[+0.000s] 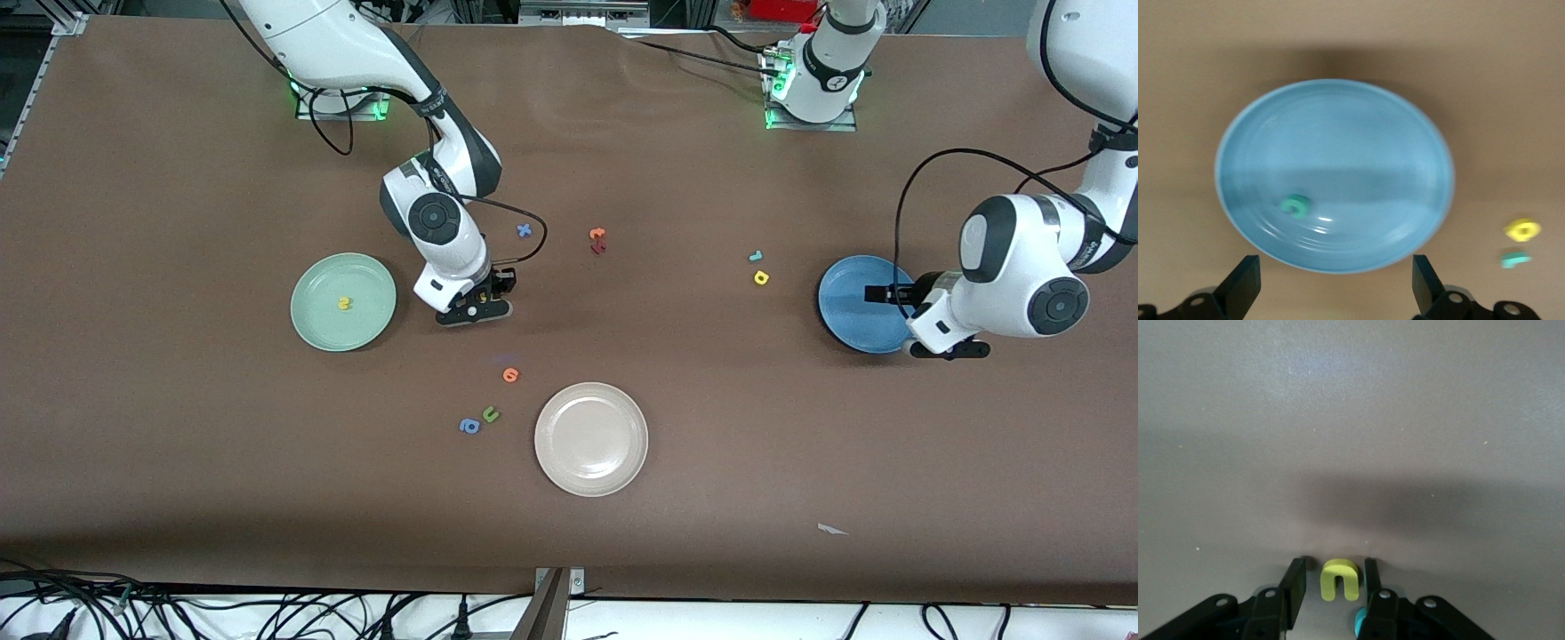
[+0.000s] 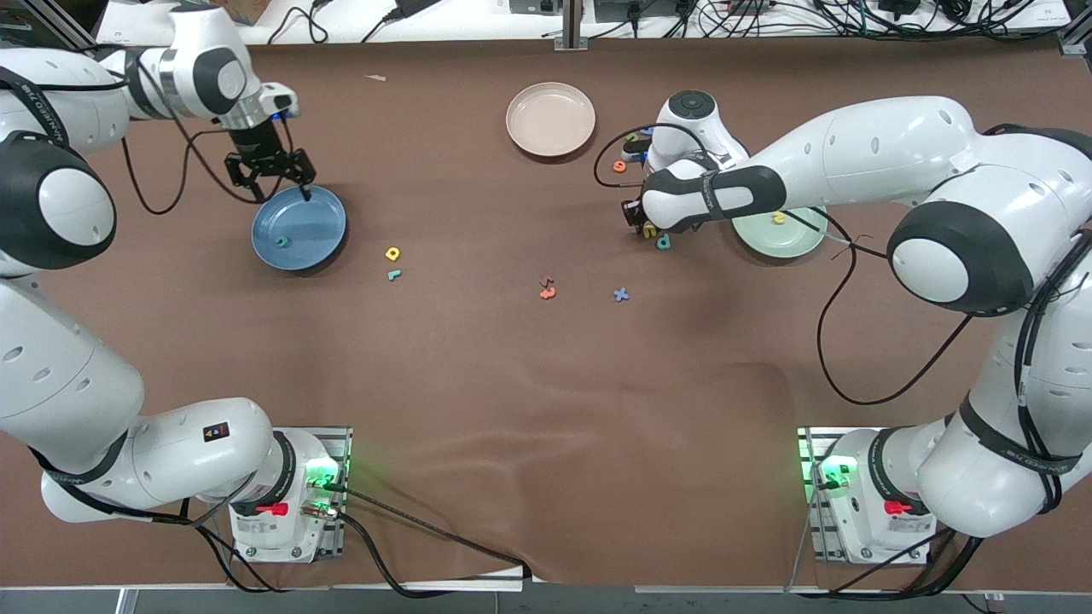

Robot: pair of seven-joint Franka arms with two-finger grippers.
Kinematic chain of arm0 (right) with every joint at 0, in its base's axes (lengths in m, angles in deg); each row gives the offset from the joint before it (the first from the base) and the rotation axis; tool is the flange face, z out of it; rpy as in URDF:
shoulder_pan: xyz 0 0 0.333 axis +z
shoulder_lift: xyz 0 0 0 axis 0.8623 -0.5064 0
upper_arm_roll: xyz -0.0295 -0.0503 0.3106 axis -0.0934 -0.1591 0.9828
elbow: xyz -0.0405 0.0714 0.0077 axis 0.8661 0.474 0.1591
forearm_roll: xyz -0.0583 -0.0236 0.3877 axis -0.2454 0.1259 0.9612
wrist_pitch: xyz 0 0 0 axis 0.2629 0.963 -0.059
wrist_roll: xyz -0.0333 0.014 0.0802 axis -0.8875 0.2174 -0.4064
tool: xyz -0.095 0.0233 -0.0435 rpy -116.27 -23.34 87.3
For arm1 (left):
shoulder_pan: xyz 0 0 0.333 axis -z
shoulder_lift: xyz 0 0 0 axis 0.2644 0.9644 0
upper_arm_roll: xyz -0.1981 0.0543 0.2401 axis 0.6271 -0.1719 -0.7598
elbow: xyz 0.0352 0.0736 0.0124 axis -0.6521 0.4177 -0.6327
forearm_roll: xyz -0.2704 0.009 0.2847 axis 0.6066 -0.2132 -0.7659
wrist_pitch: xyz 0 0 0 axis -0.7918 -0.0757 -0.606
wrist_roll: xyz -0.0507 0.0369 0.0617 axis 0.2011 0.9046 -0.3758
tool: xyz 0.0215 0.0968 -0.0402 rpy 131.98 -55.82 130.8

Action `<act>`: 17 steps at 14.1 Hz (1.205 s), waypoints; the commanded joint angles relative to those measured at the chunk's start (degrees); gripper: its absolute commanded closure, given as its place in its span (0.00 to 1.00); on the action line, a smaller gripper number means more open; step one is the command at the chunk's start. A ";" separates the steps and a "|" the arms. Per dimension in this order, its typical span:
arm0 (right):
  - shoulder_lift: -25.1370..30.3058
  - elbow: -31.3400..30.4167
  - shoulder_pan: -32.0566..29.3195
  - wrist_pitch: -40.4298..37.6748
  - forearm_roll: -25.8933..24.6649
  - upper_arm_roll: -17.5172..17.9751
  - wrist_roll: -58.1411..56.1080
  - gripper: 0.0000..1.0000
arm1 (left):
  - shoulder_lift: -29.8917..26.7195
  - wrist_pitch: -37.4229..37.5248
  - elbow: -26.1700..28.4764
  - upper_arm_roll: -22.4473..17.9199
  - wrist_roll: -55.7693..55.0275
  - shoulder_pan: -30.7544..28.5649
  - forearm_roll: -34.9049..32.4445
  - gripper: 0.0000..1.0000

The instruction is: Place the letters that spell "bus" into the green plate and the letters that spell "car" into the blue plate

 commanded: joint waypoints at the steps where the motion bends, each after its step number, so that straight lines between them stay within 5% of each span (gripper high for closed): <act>1: -1.55 1.14 0.60 0.52 -0.27 -0.18 0.91 0.58 | -2.54 1.21 1.37 3.60 -9.16 -0.12 3.59 0.00; 3: -1.55 1.14 0.60 0.43 -0.27 -0.18 0.73 0.85 | -2.54 -0.19 3.21 7.03 -15.85 -0.12 3.77 0.01; 9: 2.65 2.45 0.08 -5.69 -0.27 -1.14 -0.32 0.90 | -2.98 -21.60 15.85 12.84 -34.31 -0.20 3.86 0.04; 14: 8.37 1.68 0.08 -17.74 -0.35 -9.82 -12.05 0.88 | -1.49 -30.16 20.80 13.46 -39.86 1.28 3.25 0.10; 17: 13.72 -5.24 -0.01 -19.34 -0.09 -15.98 -23.67 0.88 | -0.87 -31.66 21.67 13.46 -41.54 1.73 3.07 0.19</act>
